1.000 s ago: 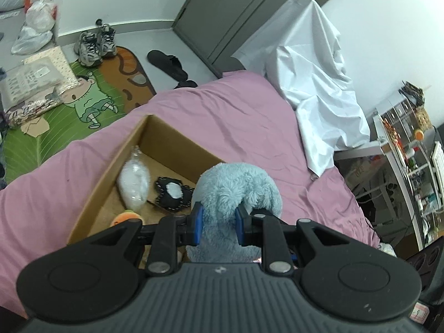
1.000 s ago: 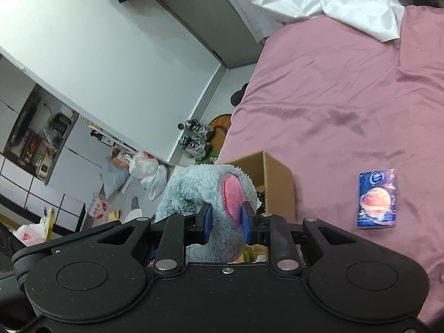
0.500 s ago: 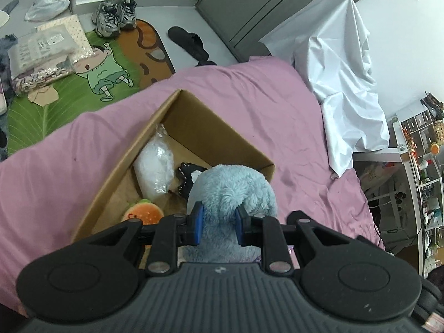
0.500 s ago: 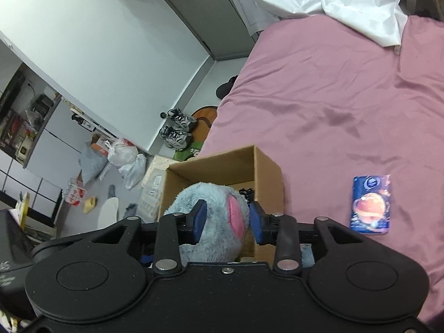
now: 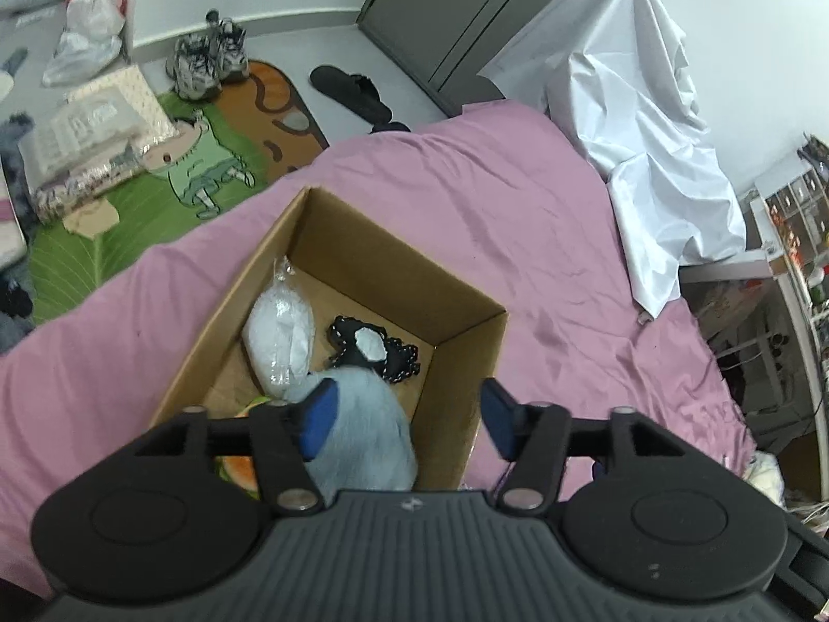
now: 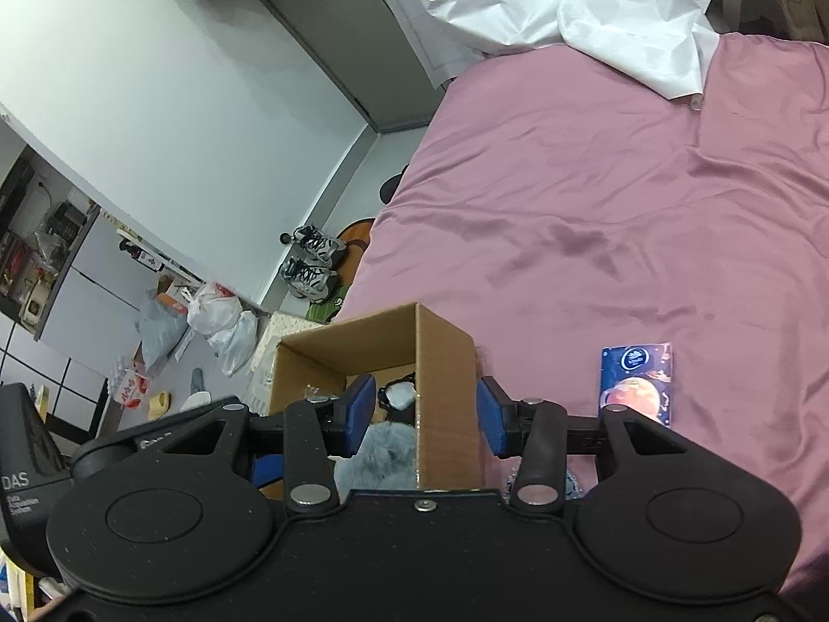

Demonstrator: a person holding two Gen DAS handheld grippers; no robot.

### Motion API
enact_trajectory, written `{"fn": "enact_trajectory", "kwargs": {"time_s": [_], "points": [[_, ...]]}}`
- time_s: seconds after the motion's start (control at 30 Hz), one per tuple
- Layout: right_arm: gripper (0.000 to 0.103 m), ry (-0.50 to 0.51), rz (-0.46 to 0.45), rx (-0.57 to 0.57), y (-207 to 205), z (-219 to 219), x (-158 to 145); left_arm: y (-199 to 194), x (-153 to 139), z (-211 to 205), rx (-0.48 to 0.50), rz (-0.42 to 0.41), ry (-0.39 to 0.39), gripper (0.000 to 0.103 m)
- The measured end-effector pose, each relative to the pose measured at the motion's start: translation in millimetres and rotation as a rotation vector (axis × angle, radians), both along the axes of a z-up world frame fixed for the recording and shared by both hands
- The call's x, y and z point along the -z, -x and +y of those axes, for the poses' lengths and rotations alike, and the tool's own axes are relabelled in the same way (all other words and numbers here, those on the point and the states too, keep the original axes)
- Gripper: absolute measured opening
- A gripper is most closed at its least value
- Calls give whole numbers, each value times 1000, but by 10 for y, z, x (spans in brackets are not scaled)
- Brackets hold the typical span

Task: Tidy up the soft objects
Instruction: 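Move the left tool to the denim heart while the right tool approaches the tissue pack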

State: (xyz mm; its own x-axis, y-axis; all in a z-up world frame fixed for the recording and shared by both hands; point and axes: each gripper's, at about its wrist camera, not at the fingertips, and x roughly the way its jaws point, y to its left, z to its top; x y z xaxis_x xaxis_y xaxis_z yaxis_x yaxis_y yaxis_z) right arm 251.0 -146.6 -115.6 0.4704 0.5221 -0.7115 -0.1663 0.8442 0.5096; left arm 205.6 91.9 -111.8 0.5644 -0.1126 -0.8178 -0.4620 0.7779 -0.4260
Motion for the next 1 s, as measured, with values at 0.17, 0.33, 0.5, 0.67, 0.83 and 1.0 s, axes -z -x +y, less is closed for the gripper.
{"fn": "enact_trajectory", "kwargs": {"time_s": [0.17,0.33,0.5,0.67,0.83,1.0], "points": [[51,-6,2,21,11,-143,14,7,-104,-125,20,1,-63,74],[66,-19,-10,41,38,-297,-1,9,-163,-248,30,7,-100,79],[80,-34,-19,63,67,-451,2,21,-235,-401,60,-12,-132,82],[94,-46,-21,101,84,-643,21,45,-285,-533,74,-25,-137,82],[101,-63,-18,127,104,-837,41,45,-306,-683,90,-17,-153,82],[103,-50,-29,146,132,-986,58,39,-323,-834,111,-24,-148,82]]}}
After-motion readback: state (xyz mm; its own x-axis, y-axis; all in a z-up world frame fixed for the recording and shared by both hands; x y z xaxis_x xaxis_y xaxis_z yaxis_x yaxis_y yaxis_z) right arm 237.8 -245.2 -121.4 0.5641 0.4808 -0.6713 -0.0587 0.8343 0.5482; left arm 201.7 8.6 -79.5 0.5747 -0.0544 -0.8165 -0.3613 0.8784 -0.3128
